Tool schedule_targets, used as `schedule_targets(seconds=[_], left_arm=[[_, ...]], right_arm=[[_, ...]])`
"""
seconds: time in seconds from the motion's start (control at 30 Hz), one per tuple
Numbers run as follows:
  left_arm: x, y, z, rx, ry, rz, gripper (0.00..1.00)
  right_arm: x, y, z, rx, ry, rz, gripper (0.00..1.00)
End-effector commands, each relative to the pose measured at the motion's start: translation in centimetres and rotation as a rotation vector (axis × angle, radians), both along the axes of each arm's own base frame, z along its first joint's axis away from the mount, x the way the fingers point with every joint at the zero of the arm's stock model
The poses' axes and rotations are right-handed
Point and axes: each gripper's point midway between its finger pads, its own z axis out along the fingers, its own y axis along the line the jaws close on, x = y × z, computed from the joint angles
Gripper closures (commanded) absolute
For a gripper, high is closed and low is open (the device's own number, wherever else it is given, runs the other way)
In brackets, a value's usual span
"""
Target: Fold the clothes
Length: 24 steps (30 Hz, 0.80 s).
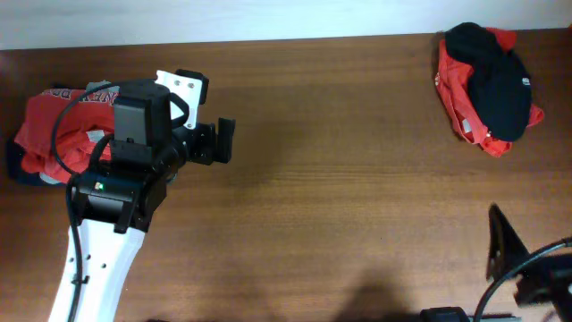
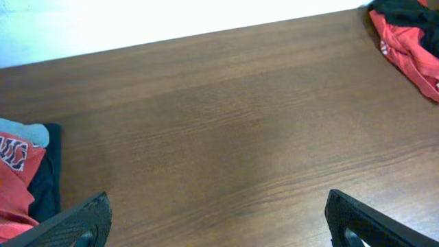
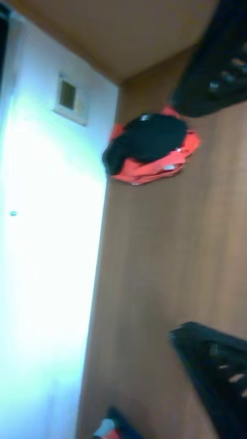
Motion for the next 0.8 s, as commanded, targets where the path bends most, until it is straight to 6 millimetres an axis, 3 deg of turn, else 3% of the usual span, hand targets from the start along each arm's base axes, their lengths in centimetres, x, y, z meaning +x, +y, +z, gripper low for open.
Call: schedule_targets(seconds=[0.0,0.13,0.63,0.77], left_arm=[[0.1,0.0,0.6,0.013,-0.017,-0.006,0.01],[0.1,0.0,0.6,0.013,-0.017,-0.006,0.01],[0.1,0.0,0.6,0.013,-0.017,-0.006,0.01],[0.1,0.0,0.6,0.013,-0.017,-0.006,0.01]], right_arm=[[0.9,0.7,-1.7,0.005,-0.056,0.041,0.01],[2.4,1.3,-3.8,0.009,-0.158,0.072,0.01],[8.1,1.2,-18.3,0.006,-0.283,0.062,0.01],[8.7,1.4,-20.8,0.005,-0.312,0.078,0.01]])
